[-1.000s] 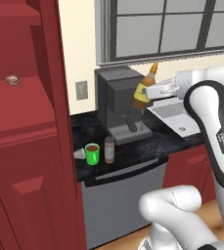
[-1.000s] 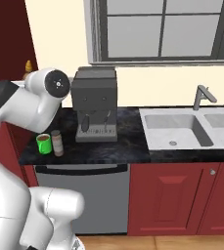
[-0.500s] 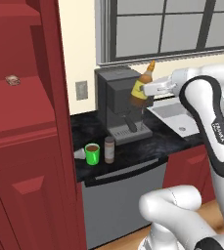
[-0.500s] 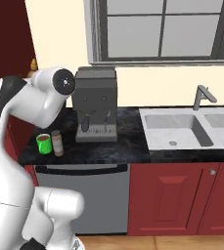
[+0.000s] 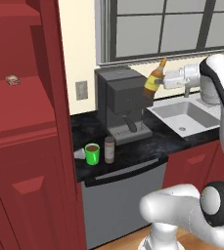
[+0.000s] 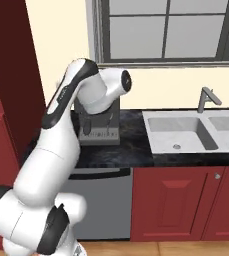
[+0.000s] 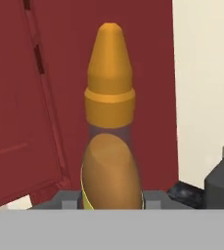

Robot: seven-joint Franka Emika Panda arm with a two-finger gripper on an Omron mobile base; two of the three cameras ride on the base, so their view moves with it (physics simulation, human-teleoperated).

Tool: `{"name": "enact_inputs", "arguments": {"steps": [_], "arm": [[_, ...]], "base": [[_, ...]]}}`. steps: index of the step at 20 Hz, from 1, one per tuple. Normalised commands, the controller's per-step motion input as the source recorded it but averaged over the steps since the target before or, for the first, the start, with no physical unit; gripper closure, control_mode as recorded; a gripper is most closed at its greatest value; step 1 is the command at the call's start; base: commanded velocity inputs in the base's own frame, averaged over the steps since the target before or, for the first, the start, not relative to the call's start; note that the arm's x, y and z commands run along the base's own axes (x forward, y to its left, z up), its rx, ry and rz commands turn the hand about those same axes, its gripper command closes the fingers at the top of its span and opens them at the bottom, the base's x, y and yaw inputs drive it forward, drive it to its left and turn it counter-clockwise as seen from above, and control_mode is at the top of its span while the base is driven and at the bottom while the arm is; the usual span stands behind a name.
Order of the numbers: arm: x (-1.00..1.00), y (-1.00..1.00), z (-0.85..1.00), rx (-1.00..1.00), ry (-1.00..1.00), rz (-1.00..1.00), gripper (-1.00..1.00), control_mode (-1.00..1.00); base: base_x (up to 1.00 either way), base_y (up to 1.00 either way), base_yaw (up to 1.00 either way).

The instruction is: Pick the cinnamon and honey bottle from the cabinet and place them next to the mug.

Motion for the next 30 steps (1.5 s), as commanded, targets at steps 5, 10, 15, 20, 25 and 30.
{"name": "enact_inputs", "arguments": {"steps": [5, 10, 15, 20, 25, 30], "arm": [[0.2, -0.44, -0.33, -0.03, -0.13, 0.21, 1.0, -1.0], [0.06, -0.01, -0.88, -0.11, -0.35, 0.04, 1.0, -1.0], [-0.17, 0.0, -0.85, -0.14, -0.4, 0.0, 1.0, -1.0], [-0.74, 0.08, -0.52, -0.12, -0.24, 0.0, 1.0, -1.0], [-0.13, 0.16, -0.57, -0.19, 0.01, 0.0, 1.0, -1.0], [0.0, 0.3, -0.42, -0.22, 0.13, -0.02, 1.0, -1.0]], "base": [[0.0, 0.0, 0.0], [0.0, 0.0, 0.0], [0.0, 0.0, 0.0], [0.0, 0.0, 0.0], [0.0, 0.0, 0.0], [0.0, 0.0, 0.0]]}}
